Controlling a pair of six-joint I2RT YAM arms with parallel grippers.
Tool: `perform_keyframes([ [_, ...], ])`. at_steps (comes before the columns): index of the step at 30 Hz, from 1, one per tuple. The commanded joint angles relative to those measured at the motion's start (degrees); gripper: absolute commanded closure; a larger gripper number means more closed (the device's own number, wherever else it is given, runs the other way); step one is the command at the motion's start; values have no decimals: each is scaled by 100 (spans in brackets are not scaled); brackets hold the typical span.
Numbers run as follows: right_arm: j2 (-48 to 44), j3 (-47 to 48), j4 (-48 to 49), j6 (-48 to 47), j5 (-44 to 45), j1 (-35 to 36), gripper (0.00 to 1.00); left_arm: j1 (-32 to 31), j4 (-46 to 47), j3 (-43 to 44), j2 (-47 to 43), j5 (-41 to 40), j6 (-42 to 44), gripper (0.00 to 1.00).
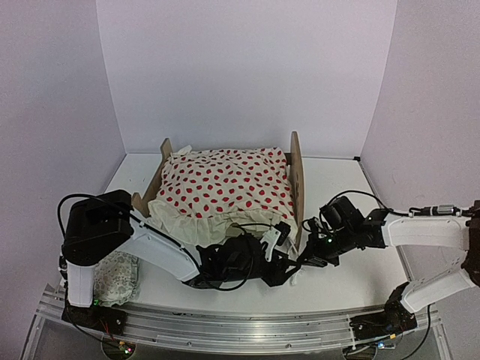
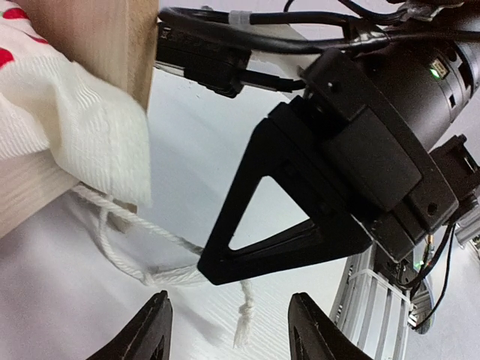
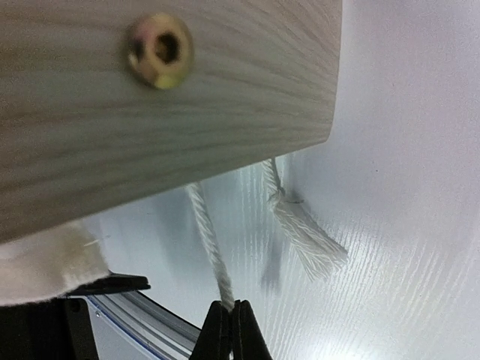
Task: Set up the pet bed
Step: Cross the right ropes of the mattress closest to the robot.
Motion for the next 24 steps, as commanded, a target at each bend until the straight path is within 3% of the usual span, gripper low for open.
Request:
perform_keyframes([
  [1,344,1002,-1513,-1086,27,28,100,23,-1227,153,-370,-846,-16,50],
  [4,714,1546,-2310,-1498,-96,27,100,25,-1949,528,-303,-1271,135,53],
  [8,1099,1934,-3086,-1790,-150,27,100,21,-1939,550,-377,-1585,94,50],
  [14,1197,1898,-3079,-1755,-441,28,100,18,-1686,525,-282,-1159,52,46],
  [20,1307,1752,-2548,-1463,-913,27,96,23,-1855,408,-525,-1631,217,47],
  [24,1317,1646,-2189,-1213,-863,27,92,56,-1781,249,-478,-1537,-54,48],
])
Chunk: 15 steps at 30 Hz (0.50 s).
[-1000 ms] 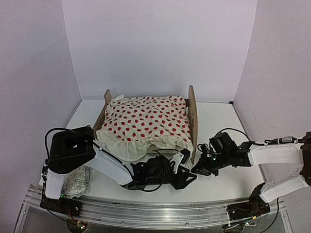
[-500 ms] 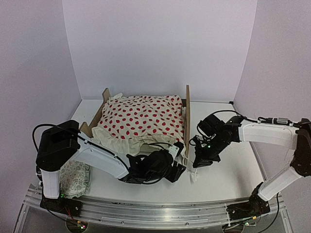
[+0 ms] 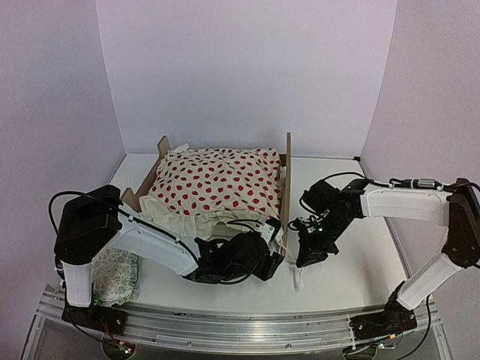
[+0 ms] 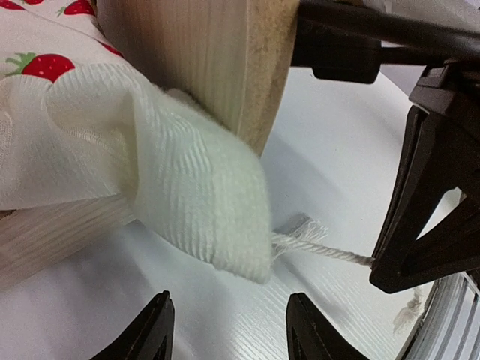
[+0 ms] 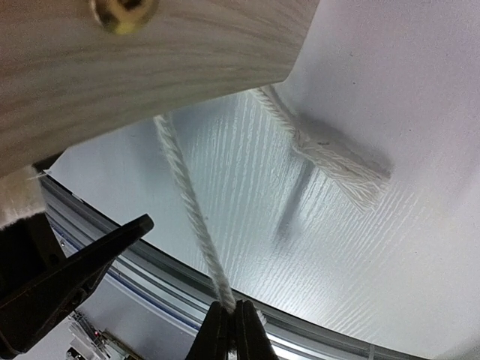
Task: Set up the pet bed
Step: Cross the right ropes of the mattress closest to the robot.
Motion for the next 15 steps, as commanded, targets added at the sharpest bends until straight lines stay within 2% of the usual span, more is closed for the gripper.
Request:
perform_keyframes([
  [1,90,-120,247,312,-189,30,91,44,56,-29,-209,-65,-239,48],
  [7,59,-85,282,257,60,30,94,44,-98,646,346,276,-403,47],
  [15,110,-4,279,278,132,30,93,46,-1733,1931,1134,192,-417,45],
])
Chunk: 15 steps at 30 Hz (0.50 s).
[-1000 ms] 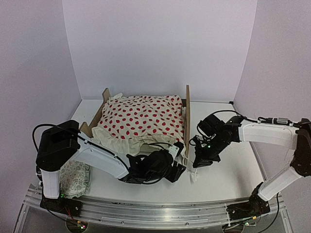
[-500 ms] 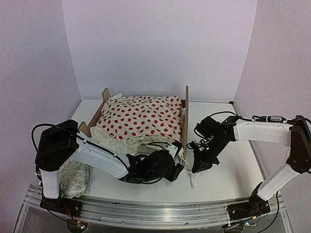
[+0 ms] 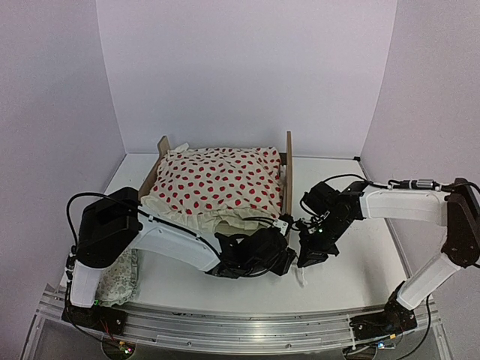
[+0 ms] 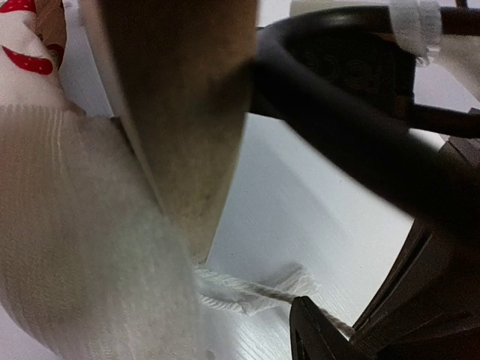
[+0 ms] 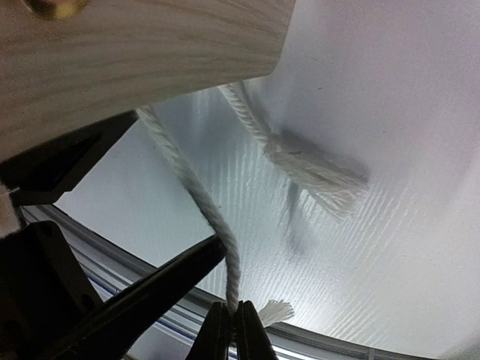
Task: Set up the pet bed
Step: Cross the right ropes of the mattress closest to the robot.
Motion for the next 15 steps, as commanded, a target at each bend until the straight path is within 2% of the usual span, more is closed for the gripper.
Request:
perform_keyframes([
  [1,85,108,135,15,-2,69,93,30,-1079,618,333,83,-32,44],
  [5,83,138,129,27,87,69,93,32,-1365,457,199,-100,-412,42],
  [9,50,195,127,34,217,69,93,32,-677,-298,-172,52,-477,36],
  [12,75,249,125,19,303,69,93,27,-147,-683,-314,218,-430,22],
  [15,146,347,117,-23,313,69,93,27,203,-785,-298,293,-376,23],
])
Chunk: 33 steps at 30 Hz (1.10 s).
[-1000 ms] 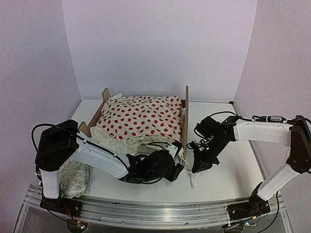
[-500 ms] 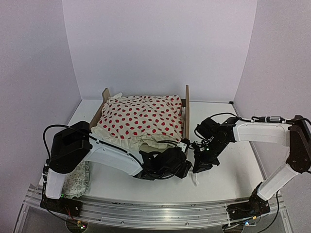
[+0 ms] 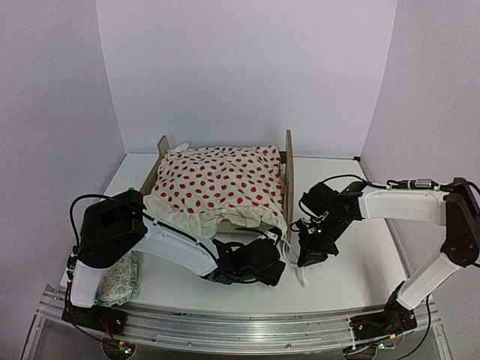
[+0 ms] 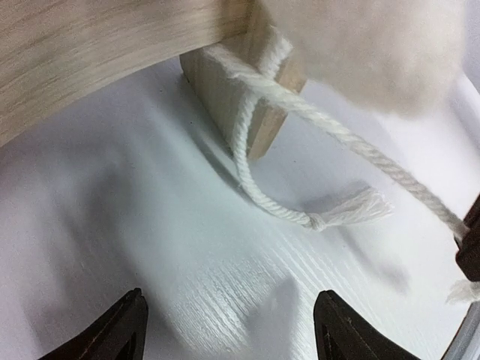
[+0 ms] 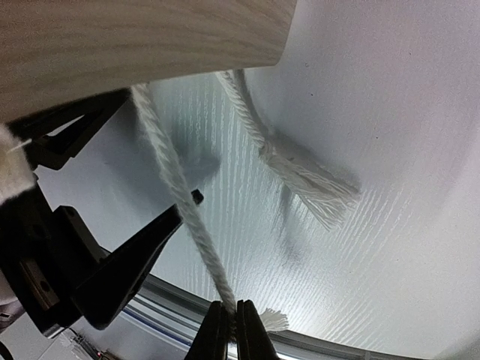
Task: Set up the pet bed
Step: Cross the right ropes of the mattress closest to the robot.
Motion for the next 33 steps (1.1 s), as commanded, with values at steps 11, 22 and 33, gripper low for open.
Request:
perform_keyframes([
  [11,154,421,71,-111,97,43,93,12,185,386,55,242,267,10],
  [22,72,405,61,-131,121,43,93,19,-4,621,285,412,308,6],
  [33,58,356,60,-78,24,43,93,48,-1474,1719,657,-367,-761,5],
])
